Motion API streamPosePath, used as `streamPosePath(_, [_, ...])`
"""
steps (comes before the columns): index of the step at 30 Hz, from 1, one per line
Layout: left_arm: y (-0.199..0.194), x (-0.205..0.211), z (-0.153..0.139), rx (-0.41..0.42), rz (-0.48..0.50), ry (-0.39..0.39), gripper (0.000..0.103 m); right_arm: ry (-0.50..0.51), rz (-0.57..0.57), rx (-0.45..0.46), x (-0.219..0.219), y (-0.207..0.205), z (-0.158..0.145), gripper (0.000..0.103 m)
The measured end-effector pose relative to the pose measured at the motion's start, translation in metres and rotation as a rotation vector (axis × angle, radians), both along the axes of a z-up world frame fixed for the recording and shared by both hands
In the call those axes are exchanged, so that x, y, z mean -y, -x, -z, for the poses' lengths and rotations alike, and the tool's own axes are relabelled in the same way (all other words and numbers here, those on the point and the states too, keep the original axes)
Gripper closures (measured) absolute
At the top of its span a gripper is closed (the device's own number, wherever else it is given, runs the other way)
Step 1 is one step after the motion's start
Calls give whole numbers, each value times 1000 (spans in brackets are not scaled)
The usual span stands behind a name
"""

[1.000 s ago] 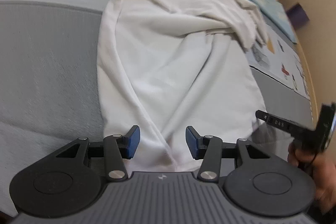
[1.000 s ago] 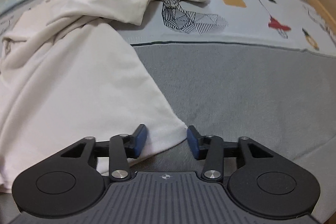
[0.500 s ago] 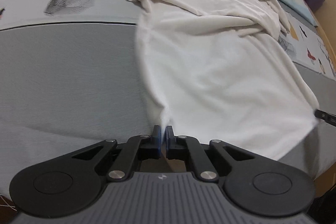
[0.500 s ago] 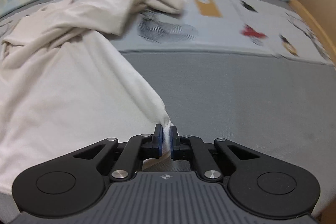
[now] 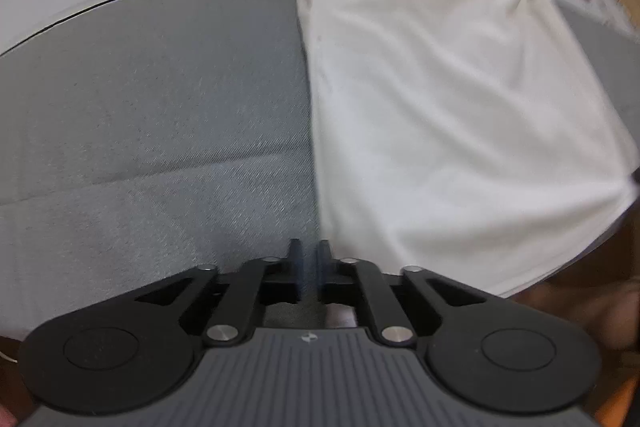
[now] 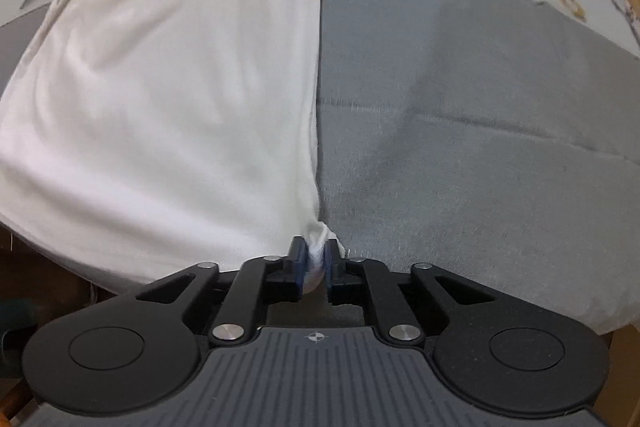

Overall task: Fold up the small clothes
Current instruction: 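Pull the shirt hem with both grippers to spread the shirt flat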

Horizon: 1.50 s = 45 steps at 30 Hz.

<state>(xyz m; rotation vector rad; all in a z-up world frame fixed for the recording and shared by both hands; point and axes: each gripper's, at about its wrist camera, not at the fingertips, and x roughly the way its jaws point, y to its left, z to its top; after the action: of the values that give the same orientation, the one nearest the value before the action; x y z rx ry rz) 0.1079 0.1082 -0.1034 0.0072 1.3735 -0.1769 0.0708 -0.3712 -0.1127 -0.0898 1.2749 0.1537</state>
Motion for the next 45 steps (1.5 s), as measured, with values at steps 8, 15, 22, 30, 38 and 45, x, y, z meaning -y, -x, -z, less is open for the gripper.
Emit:
streamPosePath(8, [8, 14, 8, -55, 86, 5, 64, 18, -22, -19, -6, -7, 5, 73])
streamPosePath(15, [22, 30, 16, -47, 288, -64, 103, -16, -76, -52, -13, -7, 5, 103])
streamPosePath(22, [24, 6, 10, -28, 277, -88, 102, 88, -50, -124, 0, 0, 14, 103])
streamPosePath(30, [9, -4, -5, 37, 193, 5, 86, 8, 24, 74, 7, -13, -13, 78])
streamPosePath(38, [27, 24, 24, -34, 359, -90, 100, 67, -114, -36, -20, -8, 13, 100])
streamPosePath(45, [28, 24, 24, -61, 390, -103, 102, 46, -8, -113, 4, 1, 11, 101])
